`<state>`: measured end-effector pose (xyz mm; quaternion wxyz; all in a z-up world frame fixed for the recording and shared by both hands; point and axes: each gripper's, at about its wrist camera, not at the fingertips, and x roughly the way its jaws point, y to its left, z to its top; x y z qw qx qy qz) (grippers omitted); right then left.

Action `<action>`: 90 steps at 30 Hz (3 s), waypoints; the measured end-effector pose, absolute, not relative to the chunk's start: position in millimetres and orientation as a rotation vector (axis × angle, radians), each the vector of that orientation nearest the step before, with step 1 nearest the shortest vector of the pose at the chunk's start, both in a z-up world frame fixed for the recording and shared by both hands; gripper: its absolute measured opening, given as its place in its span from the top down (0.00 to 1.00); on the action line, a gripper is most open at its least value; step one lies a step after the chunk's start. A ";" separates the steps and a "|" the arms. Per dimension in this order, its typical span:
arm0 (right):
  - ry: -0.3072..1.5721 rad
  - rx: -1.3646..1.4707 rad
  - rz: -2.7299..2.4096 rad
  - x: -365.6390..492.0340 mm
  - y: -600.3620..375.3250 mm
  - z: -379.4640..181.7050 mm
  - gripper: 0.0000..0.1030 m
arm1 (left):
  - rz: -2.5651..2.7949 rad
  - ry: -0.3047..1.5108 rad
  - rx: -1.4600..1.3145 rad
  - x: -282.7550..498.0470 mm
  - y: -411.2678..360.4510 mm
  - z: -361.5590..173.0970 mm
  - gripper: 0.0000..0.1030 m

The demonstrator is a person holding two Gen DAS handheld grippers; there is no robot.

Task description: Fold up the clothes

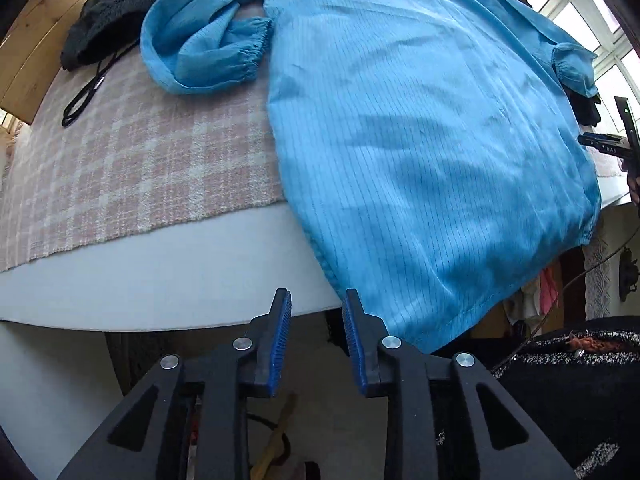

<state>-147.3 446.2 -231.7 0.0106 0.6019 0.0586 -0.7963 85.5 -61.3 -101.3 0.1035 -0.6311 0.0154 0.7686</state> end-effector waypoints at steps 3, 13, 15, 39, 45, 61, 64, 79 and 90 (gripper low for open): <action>0.046 1.767 -2.504 -149.0 434.4 -203.5 0.59 | 2.363 -0.034 -1.808 51.7 -86.0 -82.8 0.66; 0.063 1.642 -2.467 -164.8 341.6 -155.5 0.59 | 2.498 -0.304 -1.850 -79.0 -157.6 -113.8 0.58; 0.072 1.635 -2.458 -169.4 326.0 -149.9 0.59 | 2.475 -0.347 -1.838 -89.2 -166.8 -122.2 0.59; -0.031 1.533 -2.230 -390.4 125.4 -156.3 0.59 | 2.704 0.170 -1.446 -127.6 -272.9 55.5 0.99; -0.188 1.664 -2.245 -486.9 98.5 -177.4 0.59 | 2.660 0.303 -1.474 -136.8 -271.3 51.0 0.99; -0.379 2.078 -2.214 -578.6 88.8 -228.9 0.59 | 2.586 0.307 -1.401 -118.3 -257.8 45.2 0.99; -0.451 2.130 -2.145 -587.8 83.5 -250.2 0.59 | 2.589 0.314 -1.413 -122.2 -260.4 43.8 0.99; -0.269 1.879 -2.095 -613.3 80.8 -182.3 0.96 | 2.640 0.414 -1.365 -80.0 -210.6 102.9 0.99; 0.074 1.848 -1.975 -555.4 145.2 -168.9 0.96 | 2.634 0.456 -1.449 44.4 -32.1 81.7 0.99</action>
